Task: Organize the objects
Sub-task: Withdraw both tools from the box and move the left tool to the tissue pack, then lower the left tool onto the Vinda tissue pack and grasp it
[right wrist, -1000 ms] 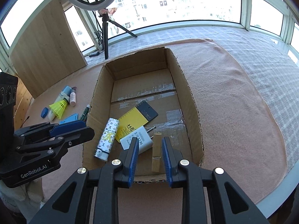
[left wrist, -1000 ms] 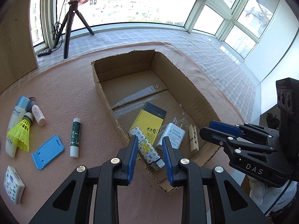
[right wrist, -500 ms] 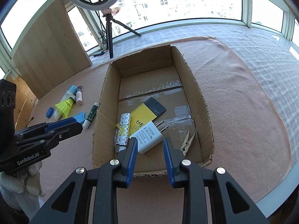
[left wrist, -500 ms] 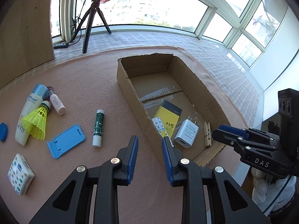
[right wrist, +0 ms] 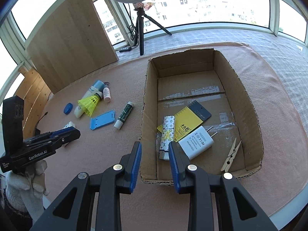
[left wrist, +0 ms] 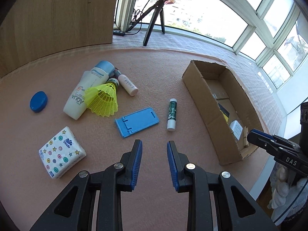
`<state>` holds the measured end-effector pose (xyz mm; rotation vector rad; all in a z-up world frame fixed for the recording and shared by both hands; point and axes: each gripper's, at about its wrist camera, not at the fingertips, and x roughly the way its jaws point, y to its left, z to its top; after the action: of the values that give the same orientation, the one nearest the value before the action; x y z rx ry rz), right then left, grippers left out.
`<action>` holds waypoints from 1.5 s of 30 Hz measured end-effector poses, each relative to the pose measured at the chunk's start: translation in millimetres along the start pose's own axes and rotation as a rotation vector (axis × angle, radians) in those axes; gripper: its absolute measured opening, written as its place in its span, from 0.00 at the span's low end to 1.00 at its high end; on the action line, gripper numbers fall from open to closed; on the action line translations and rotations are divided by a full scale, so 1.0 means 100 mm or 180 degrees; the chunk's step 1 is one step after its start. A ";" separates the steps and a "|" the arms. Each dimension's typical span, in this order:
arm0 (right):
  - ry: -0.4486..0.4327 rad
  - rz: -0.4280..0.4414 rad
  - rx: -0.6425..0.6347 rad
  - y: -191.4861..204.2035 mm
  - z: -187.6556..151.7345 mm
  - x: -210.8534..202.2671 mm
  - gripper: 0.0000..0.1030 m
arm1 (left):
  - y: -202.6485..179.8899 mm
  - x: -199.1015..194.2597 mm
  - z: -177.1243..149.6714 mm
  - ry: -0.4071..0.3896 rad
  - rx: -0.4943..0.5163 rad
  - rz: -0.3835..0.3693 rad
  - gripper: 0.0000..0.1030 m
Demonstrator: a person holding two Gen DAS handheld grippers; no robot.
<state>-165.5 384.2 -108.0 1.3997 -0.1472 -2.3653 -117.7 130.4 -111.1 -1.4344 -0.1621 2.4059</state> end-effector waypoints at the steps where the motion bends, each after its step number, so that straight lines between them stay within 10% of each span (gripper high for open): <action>1: 0.0011 0.0023 -0.0018 0.05 0.00 0.02 0.26 | 0.10 -0.04 -0.01 -0.0018 -0.0040 0.0037 0.28; 20: 0.0227 0.0297 -0.0322 0.99 -0.15 0.35 0.26 | 1.86 -0.23 -0.03 -0.0096 -0.0889 0.0093 0.36; 45: 0.0485 0.0501 -0.0418 1.34 -0.06 0.73 0.26 | 1.25 -0.04 -0.35 0.0149 -0.0632 -0.0440 0.36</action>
<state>-154.7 233.8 -133.7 1.4432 -0.0567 -2.0937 -113.5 9.7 -158.3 -1.5087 -0.4848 2.2946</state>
